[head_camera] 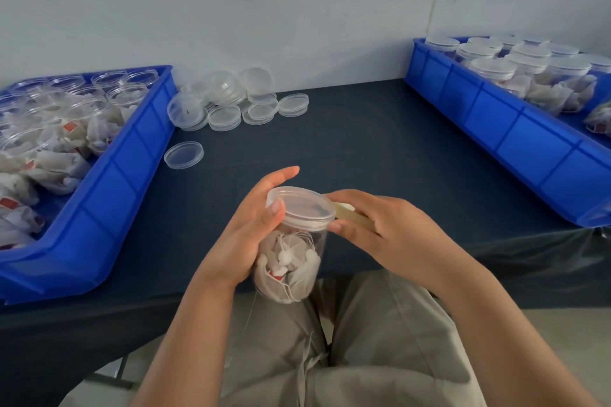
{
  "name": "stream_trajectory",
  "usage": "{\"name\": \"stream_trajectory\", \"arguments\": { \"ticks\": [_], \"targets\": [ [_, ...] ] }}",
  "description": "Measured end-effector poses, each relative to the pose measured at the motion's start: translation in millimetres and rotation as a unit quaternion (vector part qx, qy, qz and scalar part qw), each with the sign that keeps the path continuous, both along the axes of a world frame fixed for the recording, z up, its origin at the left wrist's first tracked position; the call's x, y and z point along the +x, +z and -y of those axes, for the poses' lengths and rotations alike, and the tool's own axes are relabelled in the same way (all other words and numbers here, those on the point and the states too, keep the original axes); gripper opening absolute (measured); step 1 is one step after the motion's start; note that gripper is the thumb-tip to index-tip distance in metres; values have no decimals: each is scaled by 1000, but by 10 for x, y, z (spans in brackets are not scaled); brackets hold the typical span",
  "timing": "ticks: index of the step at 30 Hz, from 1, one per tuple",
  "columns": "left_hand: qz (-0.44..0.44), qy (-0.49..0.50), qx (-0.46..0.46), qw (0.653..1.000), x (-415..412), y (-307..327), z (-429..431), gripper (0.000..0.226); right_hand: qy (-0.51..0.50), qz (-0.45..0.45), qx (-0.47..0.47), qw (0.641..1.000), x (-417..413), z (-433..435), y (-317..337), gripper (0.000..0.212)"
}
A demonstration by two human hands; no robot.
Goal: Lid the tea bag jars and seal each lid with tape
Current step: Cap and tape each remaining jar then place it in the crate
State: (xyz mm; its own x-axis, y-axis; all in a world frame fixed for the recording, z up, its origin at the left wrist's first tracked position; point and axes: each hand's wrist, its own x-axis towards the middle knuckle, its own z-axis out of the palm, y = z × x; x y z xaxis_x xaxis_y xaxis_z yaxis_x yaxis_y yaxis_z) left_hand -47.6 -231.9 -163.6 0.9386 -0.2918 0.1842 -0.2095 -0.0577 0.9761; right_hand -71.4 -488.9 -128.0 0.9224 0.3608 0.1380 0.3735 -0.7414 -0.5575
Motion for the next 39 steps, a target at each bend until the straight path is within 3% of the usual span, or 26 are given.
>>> {"name": "stream_trajectory", "arguments": {
  "ticks": [11,16,21,24,28,32,39],
  "targets": [
    [69,94,144,983,-76,163,139,54,-62,43,-23,997,-64,-86,-5,57],
    [128,169,183,960,-148,206,211,89,-92,95,-57,990,-190,-288,-43,54],
    [122,184,212,952,-153,235,207,99,-106,108,-73,986,-213,-365,-29,60],
    [128,184,221,949,-179,227,266,108,-99,94,-78,988,-232,-398,-53,50],
    [130,226,170,950,-159,205,278,81,-89,85,-49,991,-231,-396,-45,57],
    [107,216,144,960,-67,241,223,68,-61,66,-58,994,-188,-295,-31,68],
    [56,153,87,983,7,254,84,54,-48,59,-28,997,-79,-106,-22,56]
  ]
}}
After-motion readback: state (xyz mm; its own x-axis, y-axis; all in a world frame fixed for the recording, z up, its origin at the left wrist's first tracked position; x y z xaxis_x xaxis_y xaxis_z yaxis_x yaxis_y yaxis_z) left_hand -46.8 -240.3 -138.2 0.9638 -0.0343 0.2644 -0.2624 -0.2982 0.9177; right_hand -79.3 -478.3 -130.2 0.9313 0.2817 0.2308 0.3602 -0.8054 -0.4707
